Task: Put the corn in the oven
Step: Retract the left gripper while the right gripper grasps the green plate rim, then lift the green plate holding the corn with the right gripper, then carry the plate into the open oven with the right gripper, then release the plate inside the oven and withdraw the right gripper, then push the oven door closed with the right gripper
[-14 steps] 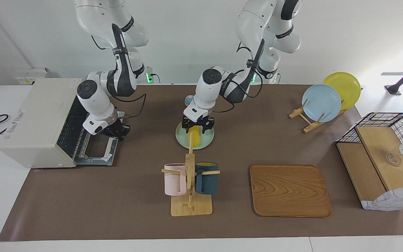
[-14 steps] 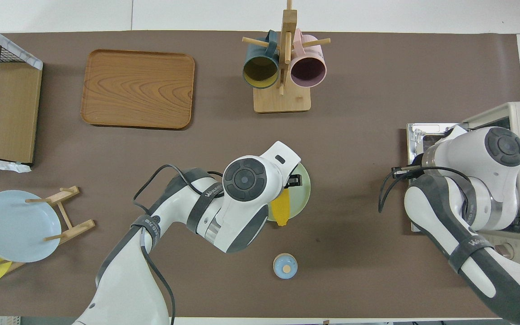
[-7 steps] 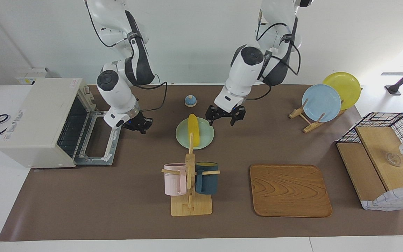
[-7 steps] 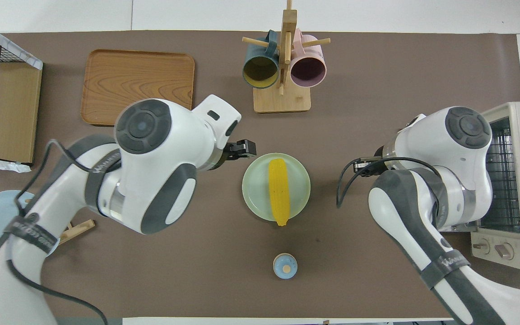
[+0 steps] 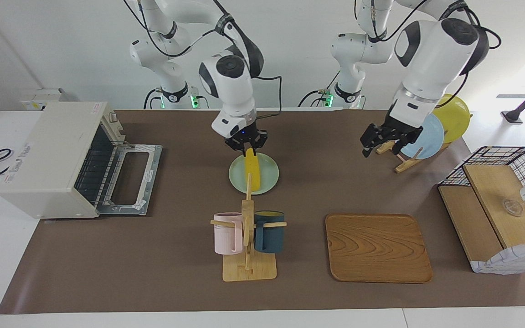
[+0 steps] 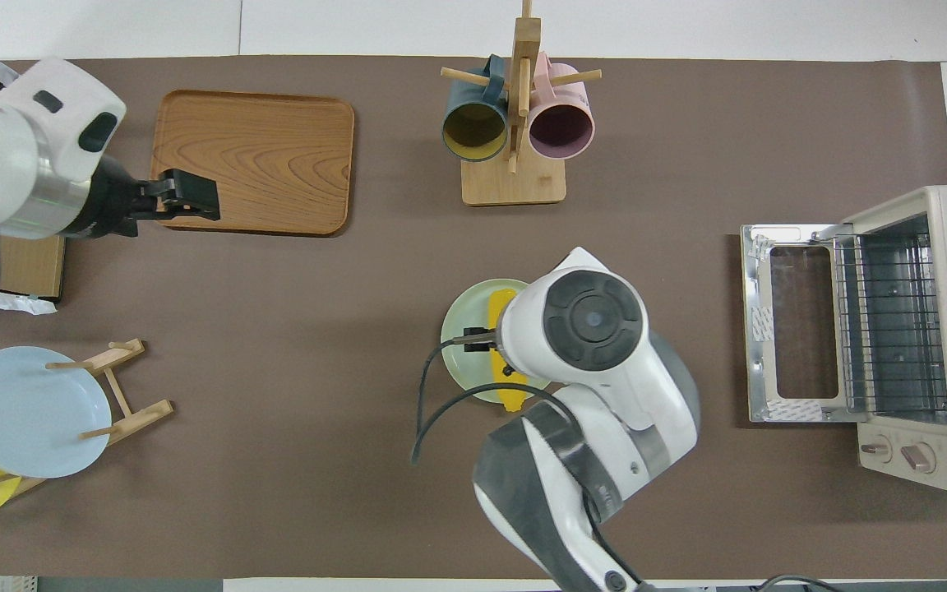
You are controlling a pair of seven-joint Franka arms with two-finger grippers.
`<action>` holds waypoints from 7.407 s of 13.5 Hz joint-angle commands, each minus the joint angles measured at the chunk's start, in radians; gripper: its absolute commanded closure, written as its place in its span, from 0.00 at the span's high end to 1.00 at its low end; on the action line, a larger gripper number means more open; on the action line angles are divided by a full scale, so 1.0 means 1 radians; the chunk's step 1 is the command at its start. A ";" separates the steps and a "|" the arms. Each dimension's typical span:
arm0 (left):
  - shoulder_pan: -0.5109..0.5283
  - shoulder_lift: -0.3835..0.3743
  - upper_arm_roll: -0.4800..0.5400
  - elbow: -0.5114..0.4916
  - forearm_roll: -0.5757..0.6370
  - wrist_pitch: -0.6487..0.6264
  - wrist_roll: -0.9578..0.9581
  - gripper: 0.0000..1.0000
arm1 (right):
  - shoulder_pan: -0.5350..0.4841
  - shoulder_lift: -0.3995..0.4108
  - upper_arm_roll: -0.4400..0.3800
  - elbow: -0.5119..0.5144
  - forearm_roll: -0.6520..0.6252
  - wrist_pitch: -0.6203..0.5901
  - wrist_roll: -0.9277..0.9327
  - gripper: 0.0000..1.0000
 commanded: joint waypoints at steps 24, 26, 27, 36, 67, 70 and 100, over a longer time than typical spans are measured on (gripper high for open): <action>0.214 -0.057 -0.112 0.029 0.076 -0.207 0.163 1.00 | 0.124 0.287 -0.006 0.292 -0.327 -0.216 0.141 0.00; 0.211 -0.059 -0.110 0.031 0.076 -0.227 0.165 1.00 | 0.103 0.260 -0.010 0.285 -0.326 -0.246 0.127 0.00; 0.209 -0.059 -0.107 0.034 0.076 -0.239 0.165 1.00 | 0.069 0.238 -0.011 0.277 -0.324 -0.273 0.101 0.00; 0.192 -0.050 -0.106 0.095 0.074 -0.270 0.165 1.00 | -0.353 -0.119 -0.007 -0.068 -0.292 -0.278 -0.332 0.00; 0.206 -0.057 -0.107 0.086 0.074 -0.264 0.160 1.00 | -0.532 -0.204 -0.007 -0.465 -0.113 0.087 -0.482 0.00; 0.206 -0.057 -0.107 0.086 0.074 -0.264 0.160 1.00 | -0.551 -0.221 -0.007 -0.539 -0.113 0.153 -0.485 0.00; 0.206 -0.057 -0.106 0.086 0.074 -0.264 0.160 1.00 | -0.767 -0.273 -0.032 -0.168 -0.282 -0.342 -0.832 0.04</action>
